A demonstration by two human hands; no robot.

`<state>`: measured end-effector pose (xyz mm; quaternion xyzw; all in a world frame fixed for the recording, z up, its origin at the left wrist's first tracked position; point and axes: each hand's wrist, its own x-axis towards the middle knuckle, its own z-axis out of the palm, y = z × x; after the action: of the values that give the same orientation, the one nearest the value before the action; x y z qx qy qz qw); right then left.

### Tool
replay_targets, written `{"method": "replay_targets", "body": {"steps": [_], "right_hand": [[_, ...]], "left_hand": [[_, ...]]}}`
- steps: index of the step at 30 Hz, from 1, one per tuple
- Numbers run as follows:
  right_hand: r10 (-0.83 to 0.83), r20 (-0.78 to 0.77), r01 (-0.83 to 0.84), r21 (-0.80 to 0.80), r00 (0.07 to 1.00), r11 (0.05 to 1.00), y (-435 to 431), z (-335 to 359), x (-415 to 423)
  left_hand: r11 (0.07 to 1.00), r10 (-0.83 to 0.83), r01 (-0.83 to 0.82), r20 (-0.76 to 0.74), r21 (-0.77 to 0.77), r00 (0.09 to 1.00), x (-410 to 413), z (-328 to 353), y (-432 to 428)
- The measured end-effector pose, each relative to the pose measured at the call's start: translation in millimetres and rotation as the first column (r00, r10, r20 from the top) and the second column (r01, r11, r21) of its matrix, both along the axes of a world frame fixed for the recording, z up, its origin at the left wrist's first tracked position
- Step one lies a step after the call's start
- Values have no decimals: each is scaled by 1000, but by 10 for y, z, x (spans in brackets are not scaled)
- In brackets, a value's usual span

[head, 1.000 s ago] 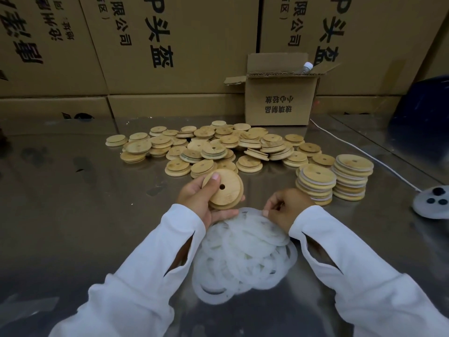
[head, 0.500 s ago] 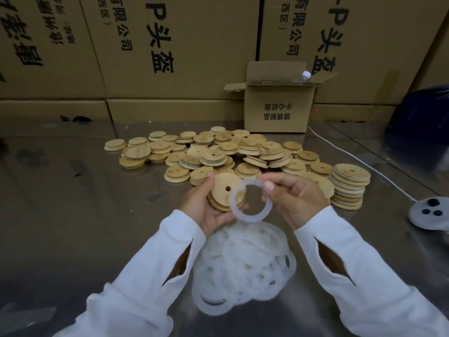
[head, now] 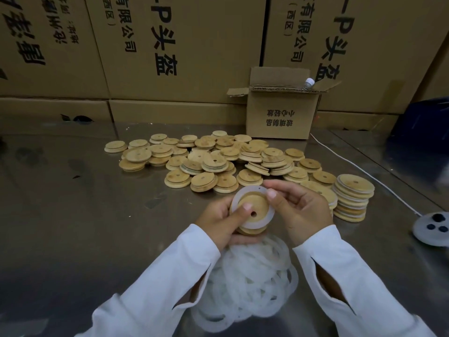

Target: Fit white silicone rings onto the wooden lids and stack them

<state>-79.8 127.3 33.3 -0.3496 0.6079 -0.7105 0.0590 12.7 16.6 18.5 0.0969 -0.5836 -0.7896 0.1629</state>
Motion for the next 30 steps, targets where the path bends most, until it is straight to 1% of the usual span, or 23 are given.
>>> {"method": "replay_targets", "body": {"steps": [5, 8, 12, 14, 17, 22, 28, 30], "right_hand": [[-30, -67, 36, 90, 997, 995, -10, -28, -7], [-47, -57, 53, 116, 997, 992, -24, -31, -8], [-108, 19, 106, 96, 994, 990, -39, -56, -15], [-125, 11, 123, 106, 992, 987, -47, -61, -20], [-125, -9, 125, 134, 992, 983, -54, -75, -35], [-140, -6, 139, 187, 990, 973, -54, -106, -62], [-105, 50, 91, 231, 993, 969, -72, -92, -64], [-90, 36, 79, 247, 995, 966, -72, -93, -60]], "left_hand": [[999, -19, 19, 14, -32, 1000, 20, 0, -20], [1000, -18, 19, 30, -24, 999, 18, -3, -30], [1000, -15, 16, 33, -23, 999, 16, -3, -26], [999, 7, -7, 21, -32, 1000, 11, -8, -22], [998, 38, -37, 17, -42, 999, 4, -19, -14], [996, 43, -40, 37, -76, 998, -5, -17, -7], [995, 68, -65, 38, -75, 997, -8, -21, 0], [995, 81, -78, 45, -67, 996, -12, -37, -2]]}}
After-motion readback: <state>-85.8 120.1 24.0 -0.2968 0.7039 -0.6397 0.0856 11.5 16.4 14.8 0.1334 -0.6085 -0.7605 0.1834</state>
